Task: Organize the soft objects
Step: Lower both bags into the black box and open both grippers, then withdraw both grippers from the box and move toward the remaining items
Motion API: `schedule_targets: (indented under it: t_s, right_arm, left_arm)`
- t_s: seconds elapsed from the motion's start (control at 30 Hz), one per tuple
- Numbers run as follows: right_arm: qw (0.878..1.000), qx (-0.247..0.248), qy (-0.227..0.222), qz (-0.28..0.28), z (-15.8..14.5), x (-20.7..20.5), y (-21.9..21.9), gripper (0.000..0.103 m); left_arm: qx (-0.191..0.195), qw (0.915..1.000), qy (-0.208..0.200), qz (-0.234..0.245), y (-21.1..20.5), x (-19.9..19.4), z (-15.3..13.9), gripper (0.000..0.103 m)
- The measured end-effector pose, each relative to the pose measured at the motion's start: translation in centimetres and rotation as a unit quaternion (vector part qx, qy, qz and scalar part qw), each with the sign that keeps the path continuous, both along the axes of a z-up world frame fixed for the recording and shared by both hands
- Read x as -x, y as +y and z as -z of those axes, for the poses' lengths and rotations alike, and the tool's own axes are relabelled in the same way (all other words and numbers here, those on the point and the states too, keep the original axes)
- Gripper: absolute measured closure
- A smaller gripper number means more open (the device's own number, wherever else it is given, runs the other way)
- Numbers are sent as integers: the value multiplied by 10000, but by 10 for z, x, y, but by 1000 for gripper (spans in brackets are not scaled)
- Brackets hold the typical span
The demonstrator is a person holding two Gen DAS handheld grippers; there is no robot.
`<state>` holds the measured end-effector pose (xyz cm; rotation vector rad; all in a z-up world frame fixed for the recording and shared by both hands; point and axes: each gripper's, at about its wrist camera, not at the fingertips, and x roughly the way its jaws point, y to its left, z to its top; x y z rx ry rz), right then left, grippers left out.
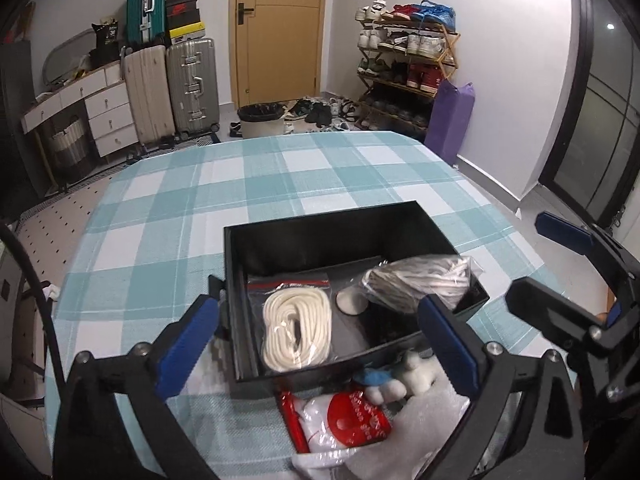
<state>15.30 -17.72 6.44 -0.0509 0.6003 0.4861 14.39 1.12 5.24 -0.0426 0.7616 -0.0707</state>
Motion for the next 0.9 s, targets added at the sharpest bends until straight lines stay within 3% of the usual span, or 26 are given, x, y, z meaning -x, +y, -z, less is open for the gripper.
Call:
schedule_targets:
  t_s: [0.9]
  right_arm:
    - [9991,-117,396,94,18,59,-11,0]
  left_arm:
    - [-134,9988,-56,-468,13,62,10,0]
